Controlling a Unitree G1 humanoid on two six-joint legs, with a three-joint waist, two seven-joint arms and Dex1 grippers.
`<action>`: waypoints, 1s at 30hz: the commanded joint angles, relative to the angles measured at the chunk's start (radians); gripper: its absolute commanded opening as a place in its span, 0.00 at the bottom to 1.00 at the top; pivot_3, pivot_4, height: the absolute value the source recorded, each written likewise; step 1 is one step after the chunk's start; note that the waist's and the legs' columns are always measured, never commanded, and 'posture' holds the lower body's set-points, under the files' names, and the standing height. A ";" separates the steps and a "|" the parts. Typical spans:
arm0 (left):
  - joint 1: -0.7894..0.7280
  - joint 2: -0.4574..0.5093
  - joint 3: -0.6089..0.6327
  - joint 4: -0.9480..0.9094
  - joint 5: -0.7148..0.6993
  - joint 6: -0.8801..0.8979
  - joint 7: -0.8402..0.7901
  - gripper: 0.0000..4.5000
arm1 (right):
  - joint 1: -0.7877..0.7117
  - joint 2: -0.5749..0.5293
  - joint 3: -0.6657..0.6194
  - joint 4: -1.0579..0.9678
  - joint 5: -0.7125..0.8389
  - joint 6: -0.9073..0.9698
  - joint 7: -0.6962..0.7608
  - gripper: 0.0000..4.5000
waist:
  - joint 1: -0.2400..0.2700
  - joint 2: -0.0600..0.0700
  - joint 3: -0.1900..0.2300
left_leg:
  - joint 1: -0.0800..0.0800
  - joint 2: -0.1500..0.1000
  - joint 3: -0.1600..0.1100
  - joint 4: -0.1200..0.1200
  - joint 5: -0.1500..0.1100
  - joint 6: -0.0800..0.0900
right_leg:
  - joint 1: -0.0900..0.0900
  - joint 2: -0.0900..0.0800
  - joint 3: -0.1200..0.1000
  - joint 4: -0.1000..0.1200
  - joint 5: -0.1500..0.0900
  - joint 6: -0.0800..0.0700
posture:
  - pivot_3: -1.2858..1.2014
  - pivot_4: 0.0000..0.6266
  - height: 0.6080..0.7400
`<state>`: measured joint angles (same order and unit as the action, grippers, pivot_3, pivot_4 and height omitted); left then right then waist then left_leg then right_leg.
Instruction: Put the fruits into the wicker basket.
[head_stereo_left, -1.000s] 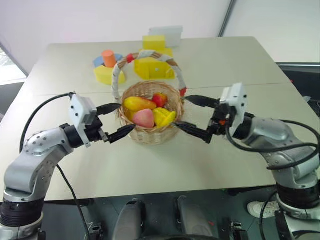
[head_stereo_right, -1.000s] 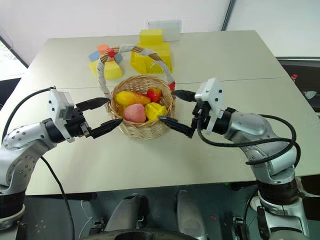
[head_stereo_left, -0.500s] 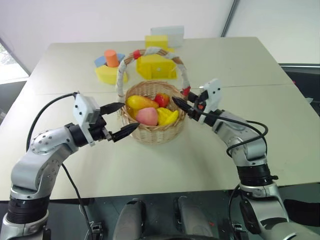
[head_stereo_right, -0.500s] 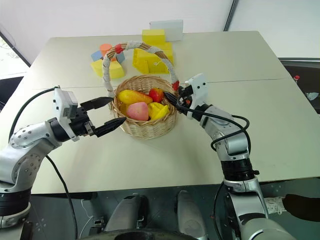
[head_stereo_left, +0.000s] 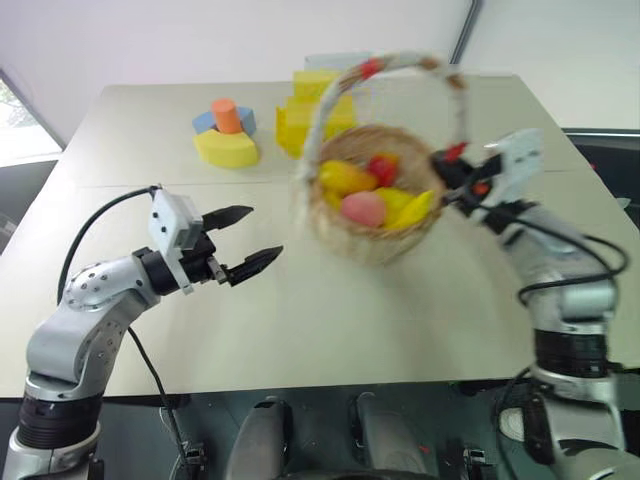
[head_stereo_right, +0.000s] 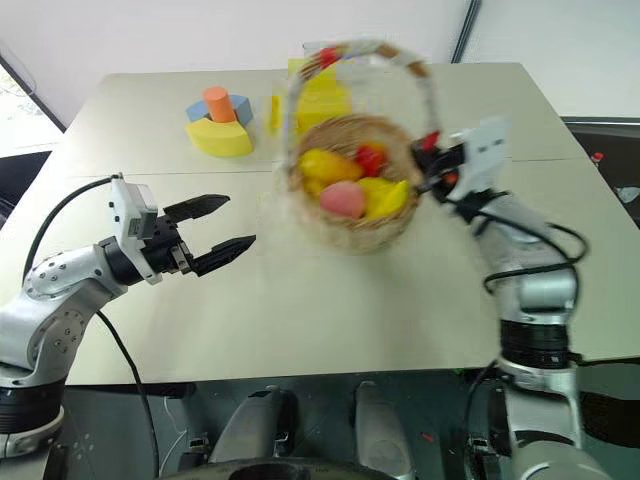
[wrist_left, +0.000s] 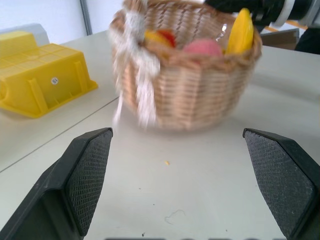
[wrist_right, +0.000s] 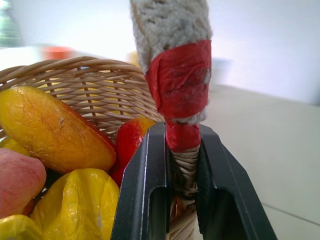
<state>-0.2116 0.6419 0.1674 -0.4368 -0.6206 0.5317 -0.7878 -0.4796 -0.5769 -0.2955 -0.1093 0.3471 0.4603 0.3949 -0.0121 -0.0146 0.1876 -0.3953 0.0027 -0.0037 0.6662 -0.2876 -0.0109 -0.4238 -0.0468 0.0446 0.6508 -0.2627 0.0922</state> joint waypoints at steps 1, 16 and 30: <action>-0.036 -0.008 -0.020 0.006 0.004 -0.032 -0.015 1.00 | -0.005 -0.048 -0.078 0.089 -0.076 -0.049 -0.087 0.02 | -0.004 0.000 0.000 | 0.000 0.000 0.000 0.000 0.000 0.000 | 0.000 0.001 0.000 0.000 0.000 0.000 | 0.52 0.24 1.00; -0.070 -0.019 -0.048 0.067 0.020 -0.054 -0.029 1.00 | 0.060 -0.092 -0.212 0.205 -0.071 -0.125 -0.154 0.76 | -0.002 0.002 -0.001 | 0.002 0.002 0.003 0.000 0.000 0.000 | 0.000 0.003 0.003 0.001 0.000 0.000 | 0.52 0.24 1.00; 0.104 -0.019 0.058 0.239 0.137 -0.148 0.060 1.00 | 0.513 -0.139 -0.172 -0.291 0.199 -0.098 0.310 0.76 | -0.014 0.002 -0.001 | 0.006 0.006 0.004 0.000 0.000 0.001 | 0.003 0.006 0.003 0.001 0.000 0.000 | 0.52 0.24 1.00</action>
<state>-0.1121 0.6255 0.1894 -0.1940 -0.4903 0.4171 -0.7442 0.0342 -0.7173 -0.5150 -0.3081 0.4903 0.3473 0.6568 -0.0258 -0.0125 0.1866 -0.3888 0.0098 0.0001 0.6663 -0.2880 -0.0100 -0.4196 -0.0402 0.0481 0.6517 -0.2628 0.0925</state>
